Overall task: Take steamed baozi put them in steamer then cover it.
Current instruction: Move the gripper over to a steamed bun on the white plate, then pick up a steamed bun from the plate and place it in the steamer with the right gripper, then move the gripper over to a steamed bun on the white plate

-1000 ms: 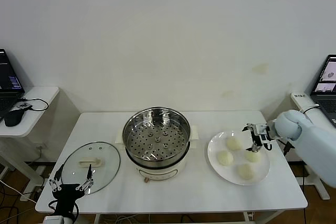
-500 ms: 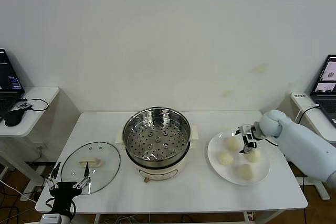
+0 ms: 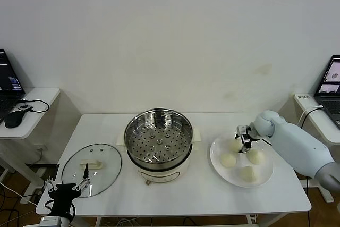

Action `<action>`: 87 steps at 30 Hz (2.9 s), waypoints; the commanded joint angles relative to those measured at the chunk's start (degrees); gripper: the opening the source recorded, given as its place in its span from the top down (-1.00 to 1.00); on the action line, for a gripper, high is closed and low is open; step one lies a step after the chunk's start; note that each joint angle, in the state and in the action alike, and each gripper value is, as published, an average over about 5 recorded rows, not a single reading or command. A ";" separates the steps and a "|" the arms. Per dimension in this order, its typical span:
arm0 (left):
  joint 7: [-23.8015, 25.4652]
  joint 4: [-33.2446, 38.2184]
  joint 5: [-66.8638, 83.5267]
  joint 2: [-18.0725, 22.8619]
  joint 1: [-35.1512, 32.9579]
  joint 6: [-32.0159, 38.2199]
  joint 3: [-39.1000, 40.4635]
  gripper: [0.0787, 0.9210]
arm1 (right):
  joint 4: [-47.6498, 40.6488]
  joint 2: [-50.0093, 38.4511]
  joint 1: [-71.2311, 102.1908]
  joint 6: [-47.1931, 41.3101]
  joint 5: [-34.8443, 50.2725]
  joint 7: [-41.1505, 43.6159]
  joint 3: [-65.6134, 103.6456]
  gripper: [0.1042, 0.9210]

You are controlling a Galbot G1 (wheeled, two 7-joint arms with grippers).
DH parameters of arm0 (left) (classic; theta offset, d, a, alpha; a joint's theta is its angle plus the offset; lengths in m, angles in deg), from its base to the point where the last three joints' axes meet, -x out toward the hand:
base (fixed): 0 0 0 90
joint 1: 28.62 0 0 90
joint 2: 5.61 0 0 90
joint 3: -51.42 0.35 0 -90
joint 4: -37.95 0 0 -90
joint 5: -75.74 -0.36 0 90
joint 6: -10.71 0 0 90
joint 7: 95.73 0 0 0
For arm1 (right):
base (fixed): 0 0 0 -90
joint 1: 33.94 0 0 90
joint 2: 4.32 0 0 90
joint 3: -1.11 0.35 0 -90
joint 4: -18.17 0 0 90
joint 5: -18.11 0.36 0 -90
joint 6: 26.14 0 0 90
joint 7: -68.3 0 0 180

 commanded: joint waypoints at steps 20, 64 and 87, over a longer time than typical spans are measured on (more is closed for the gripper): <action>0.31 0.21 2.48 -1.45 -0.22 0.30 0.39 -0.77 | 15.51 -8.69 -29.74 0.82 21.00 2.20 -18.56 -0.16; 0.79 -0.77 3.74 -1.54 2.12 0.49 -0.44 -0.77 | -2.86 32.57 -31.02 29.35 5.47 -10.11 -38.64 -0.16; 1.11 0.30 3.53 -1.50 1.80 0.19 -0.26 -0.77 | 6.81 24.85 -41.01 24.56 16.72 -6.92 -39.48 -0.76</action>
